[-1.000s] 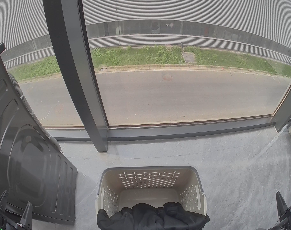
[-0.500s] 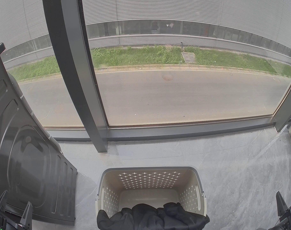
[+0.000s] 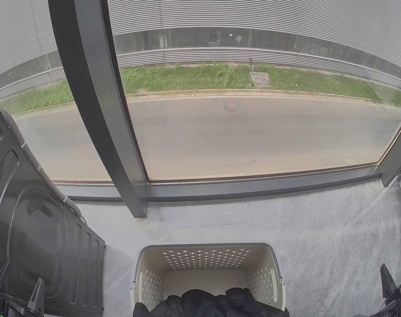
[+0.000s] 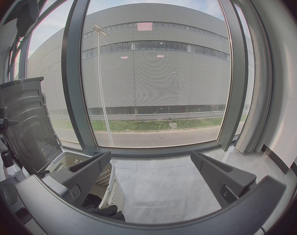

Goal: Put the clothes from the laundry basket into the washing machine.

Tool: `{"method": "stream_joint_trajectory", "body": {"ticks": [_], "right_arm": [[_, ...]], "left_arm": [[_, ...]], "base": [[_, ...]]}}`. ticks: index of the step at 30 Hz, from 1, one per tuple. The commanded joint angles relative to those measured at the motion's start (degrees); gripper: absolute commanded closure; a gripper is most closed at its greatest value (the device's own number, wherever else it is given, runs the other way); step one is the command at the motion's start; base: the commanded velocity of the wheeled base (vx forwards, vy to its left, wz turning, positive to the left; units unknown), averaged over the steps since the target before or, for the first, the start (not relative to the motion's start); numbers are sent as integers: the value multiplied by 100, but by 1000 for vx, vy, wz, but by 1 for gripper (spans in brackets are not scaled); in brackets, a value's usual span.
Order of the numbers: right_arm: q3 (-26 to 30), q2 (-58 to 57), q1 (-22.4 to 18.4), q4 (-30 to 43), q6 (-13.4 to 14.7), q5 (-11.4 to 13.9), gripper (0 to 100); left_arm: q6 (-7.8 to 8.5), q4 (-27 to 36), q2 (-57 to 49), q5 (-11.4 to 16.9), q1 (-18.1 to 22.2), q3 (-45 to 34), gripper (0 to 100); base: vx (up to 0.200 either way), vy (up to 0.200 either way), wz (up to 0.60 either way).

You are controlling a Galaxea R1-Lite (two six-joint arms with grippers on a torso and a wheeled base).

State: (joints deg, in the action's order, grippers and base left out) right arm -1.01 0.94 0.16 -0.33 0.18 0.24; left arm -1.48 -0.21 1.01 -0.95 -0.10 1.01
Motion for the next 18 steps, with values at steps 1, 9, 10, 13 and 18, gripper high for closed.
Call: {"method": "stream_joint_trajectory", "body": {"ticks": [1, 9, 10, 13, 18], "right_arm": [[101, -94, 2, -2, -1, 2, 0], [101, -94, 2, -2, -1, 2, 0], [101, -94, 2, -2, -1, 2, 0], [101, -94, 2, -2, -1, 2, 0], [101, -94, 2, -2, -1, 2, 0]], "left_arm": [[-2, -6, -101, -2, 1, -92, 0], [-2, 3, -101, -2, 1, -92, 0], [-2, 3, -101, -2, 1, -92, 0], [-2, -6, -101, -2, 1, -92, 0], [-2, -6, -101, -2, 1, -92, 0]], "base": [[0, 0, 0], [0, 0, 0], [0, 0, 0], [0, 0, 0], [0, 0, 0]]}}
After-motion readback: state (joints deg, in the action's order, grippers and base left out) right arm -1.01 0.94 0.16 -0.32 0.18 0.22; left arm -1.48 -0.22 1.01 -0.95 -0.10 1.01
